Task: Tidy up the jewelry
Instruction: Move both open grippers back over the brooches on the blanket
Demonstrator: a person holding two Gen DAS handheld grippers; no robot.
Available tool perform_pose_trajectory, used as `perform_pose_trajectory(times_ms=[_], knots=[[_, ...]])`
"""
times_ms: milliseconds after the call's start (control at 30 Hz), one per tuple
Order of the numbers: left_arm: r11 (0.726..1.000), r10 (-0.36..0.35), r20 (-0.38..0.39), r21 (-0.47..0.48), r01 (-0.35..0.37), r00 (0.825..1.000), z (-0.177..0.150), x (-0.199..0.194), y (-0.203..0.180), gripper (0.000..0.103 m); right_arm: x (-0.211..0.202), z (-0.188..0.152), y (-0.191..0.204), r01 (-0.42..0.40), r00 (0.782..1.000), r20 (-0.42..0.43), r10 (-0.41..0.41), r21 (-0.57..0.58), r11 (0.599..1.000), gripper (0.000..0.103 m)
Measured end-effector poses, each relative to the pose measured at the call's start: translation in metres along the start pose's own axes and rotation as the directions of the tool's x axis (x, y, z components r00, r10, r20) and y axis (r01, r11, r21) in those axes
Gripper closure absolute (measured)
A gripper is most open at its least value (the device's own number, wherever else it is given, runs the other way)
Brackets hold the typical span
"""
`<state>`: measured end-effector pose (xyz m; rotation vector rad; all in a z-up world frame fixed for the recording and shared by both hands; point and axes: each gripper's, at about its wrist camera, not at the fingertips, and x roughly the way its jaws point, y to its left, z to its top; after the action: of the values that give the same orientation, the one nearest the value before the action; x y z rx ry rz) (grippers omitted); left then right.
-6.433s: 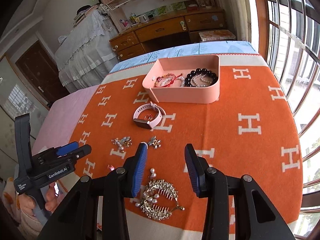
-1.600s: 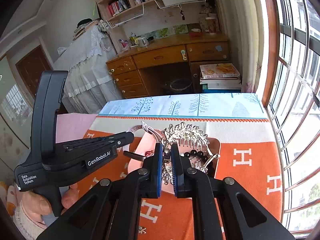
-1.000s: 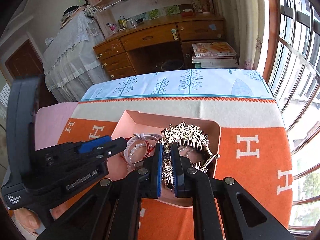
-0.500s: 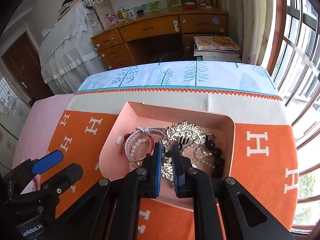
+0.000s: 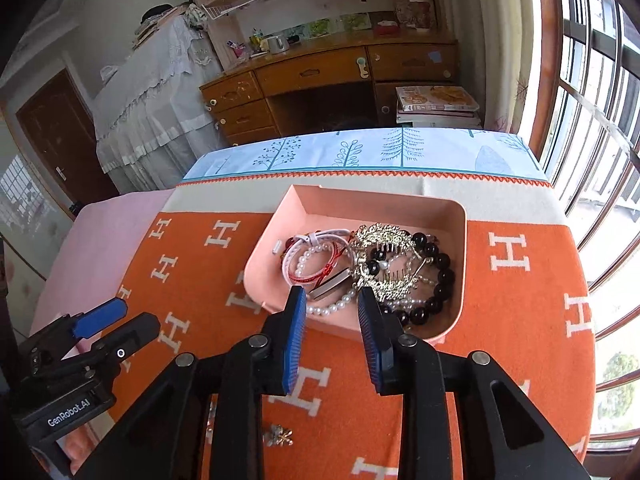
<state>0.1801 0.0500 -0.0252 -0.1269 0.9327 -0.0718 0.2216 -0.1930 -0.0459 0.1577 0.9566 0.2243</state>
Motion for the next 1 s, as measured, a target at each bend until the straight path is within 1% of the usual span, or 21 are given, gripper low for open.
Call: perform_pose_trajectory(times_ms=[300,500,867,1000], knots=[[1.000,-0.018,0.007,-0.017,0.018,1.000,-0.025,-0.023,0.008,0.044,-0.039,-0.042,0.014,-0.063,0.998,0.027,0.062,0.015,0.998,0.076],[1.000,-0.003,0.013,-0.003,0.003,1.000,-0.037,-0.033,0.009,0.044,-0.057,-0.062,0.021,-0.084,0.996,0.034,0.083,0.016,0.996,0.076],[1.000,-0.018,-0.014,0.023,0.018,1.000,-0.057,-0.038,0.005,0.044,-0.073,-0.080,0.031,-0.090,0.995,0.033,0.091,-0.022,0.996,0.076],[0.999,-0.012,-0.022,0.033,0.013,1.000,-0.062,-0.037,0.003,0.044,-0.074,-0.083,0.034,-0.099,0.994,0.030,0.100,-0.033,0.995,0.076]])
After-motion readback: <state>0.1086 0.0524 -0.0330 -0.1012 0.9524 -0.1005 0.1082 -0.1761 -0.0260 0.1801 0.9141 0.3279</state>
